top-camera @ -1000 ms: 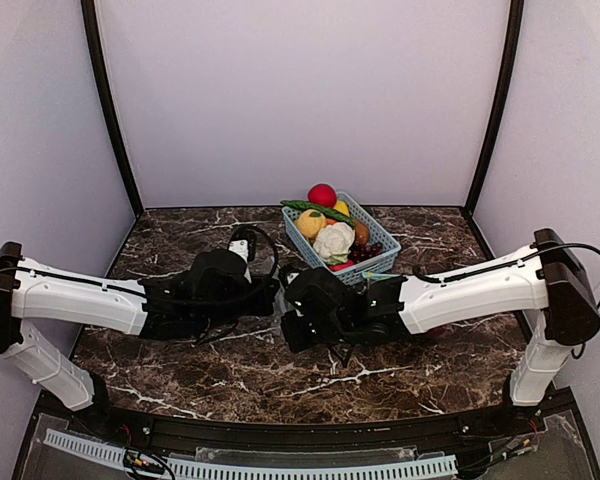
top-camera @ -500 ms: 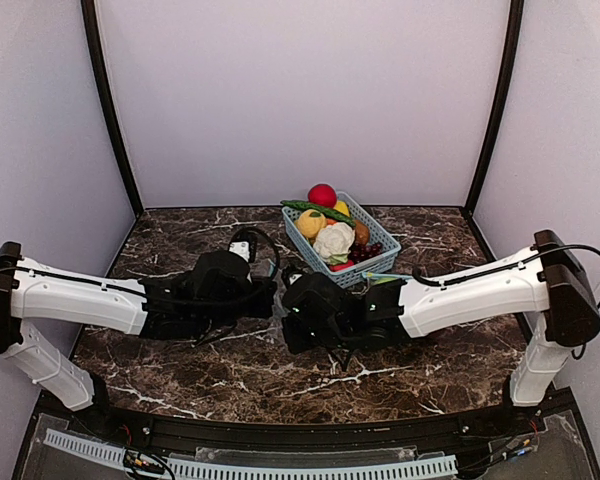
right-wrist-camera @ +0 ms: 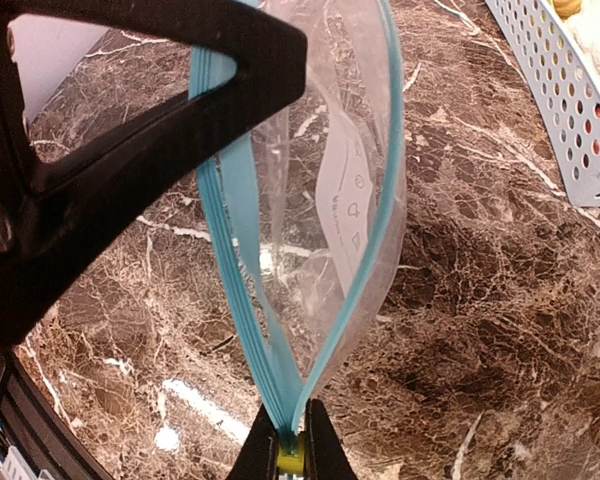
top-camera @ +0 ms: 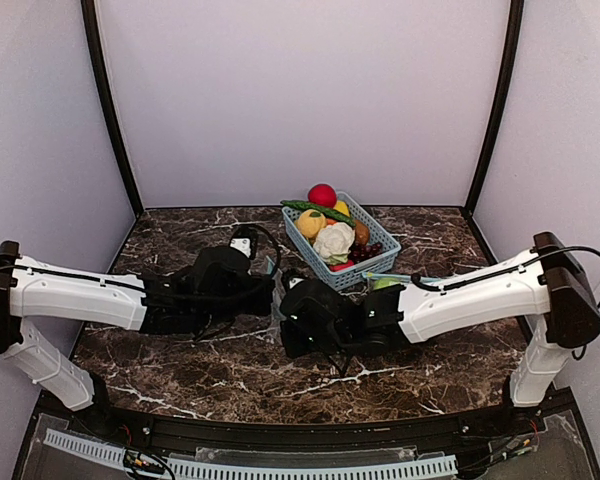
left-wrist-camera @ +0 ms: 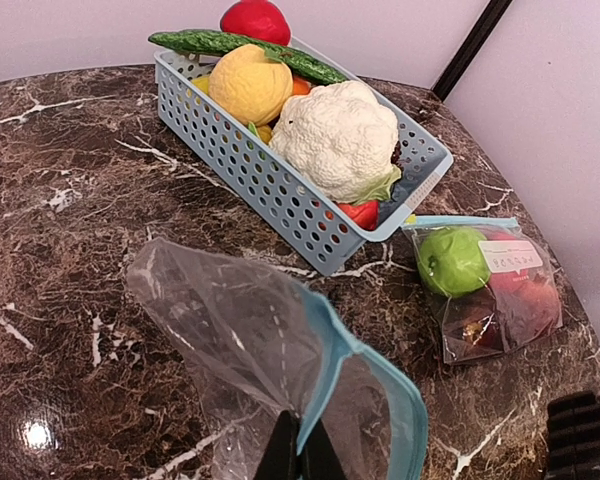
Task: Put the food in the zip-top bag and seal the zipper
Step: Unzip the zipper from the zipper food storage bag, then pass from the left arm to the right
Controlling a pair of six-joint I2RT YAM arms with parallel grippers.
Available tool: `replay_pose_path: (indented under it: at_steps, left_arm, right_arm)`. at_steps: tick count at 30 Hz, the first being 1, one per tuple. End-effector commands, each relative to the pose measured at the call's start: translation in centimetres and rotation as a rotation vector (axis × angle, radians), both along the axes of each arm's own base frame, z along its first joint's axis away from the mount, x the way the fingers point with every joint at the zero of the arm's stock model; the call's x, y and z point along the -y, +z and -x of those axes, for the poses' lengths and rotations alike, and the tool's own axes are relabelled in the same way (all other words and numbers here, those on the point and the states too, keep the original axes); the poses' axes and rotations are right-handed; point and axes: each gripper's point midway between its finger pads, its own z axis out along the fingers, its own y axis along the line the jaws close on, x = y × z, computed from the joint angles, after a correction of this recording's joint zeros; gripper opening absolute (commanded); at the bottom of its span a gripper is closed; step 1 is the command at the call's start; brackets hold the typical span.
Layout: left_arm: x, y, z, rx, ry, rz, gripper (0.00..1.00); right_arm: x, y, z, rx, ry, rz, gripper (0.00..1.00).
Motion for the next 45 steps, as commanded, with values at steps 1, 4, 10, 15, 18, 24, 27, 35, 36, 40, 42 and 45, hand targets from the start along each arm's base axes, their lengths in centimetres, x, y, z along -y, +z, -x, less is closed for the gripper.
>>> replay_pose_path:
  at_steps: [1, 4, 10, 15, 18, 24, 27, 35, 36, 40, 42, 45]
  left_arm:
    - [-1.9, 4.5, -2.3, 0.098, 0.098, 0.045, 0.01]
    - [-2.2, 5.0, -2.6, 0.107, 0.104, 0.049, 0.01]
    - [-2.6, 5.3, -2.9, 0.114, 0.112, 0.047, 0.01]
    - [-2.4, 5.2, -3.1, 0.108, 0.103, 0.044, 0.01]
    - [-1.8, 5.0, -2.9, 0.100, 0.074, 0.046, 0.01]
    - [-1.1, 3.2, -1.8, 0.032, -0.011, 0.006, 0.01]
    - [-0.7, 2.5, -0.8, -0.007, -0.061, 0.008, 0.01]
    - [0.1, 1.5, 0.6, -0.067, -0.126, 0.066, 0.01]
    - [0.2, 1.3, 0.7, -0.074, -0.131, 0.065, 0.01]
    - [0.5, 0.8, 0.7, -0.089, -0.139, 0.061, 0.01]
    - [0.5, 0.6, 0.7, -0.093, -0.141, 0.053, 0.01]
    - [0.4, 0.3, 0.7, -0.099, -0.136, 0.043, 0.01]
  right_arm:
    - [2.3, -5.0, 2.7, -0.083, 0.027, 0.170, 0.06]
    - [2.4, -5.4, 3.1, -0.092, 0.025, 0.179, 0.06]
    - [2.6, -5.4, 3.4, -0.102, 0.021, 0.178, 0.07]
    - [2.5, -5.1, 3.6, -0.103, 0.032, 0.173, 0.11]
    - [2.5, -4.3, 3.6, -0.095, 0.040, 0.165, 0.21]
    - [3.3, 1.4, 3.0, -0.018, 0.036, 0.069, 0.64]
    - [4.2, 3.9, 2.1, 0.017, 0.011, 0.022, 0.72]
    - [4.8, 5.9, -2.7, 0.053, -0.058, -0.013, 0.75]
    - [4.4, 6.0, -3.0, 0.058, -0.050, -0.009, 0.75]
    - [2.6, 6.4, -3.8, 0.072, -0.020, -0.008, 0.75]
    - [2.0, 6.5, -4.0, 0.073, -0.013, -0.013, 0.74]
    - [1.5, 6.6, -4.1, 0.072, -0.008, -0.024, 0.75]
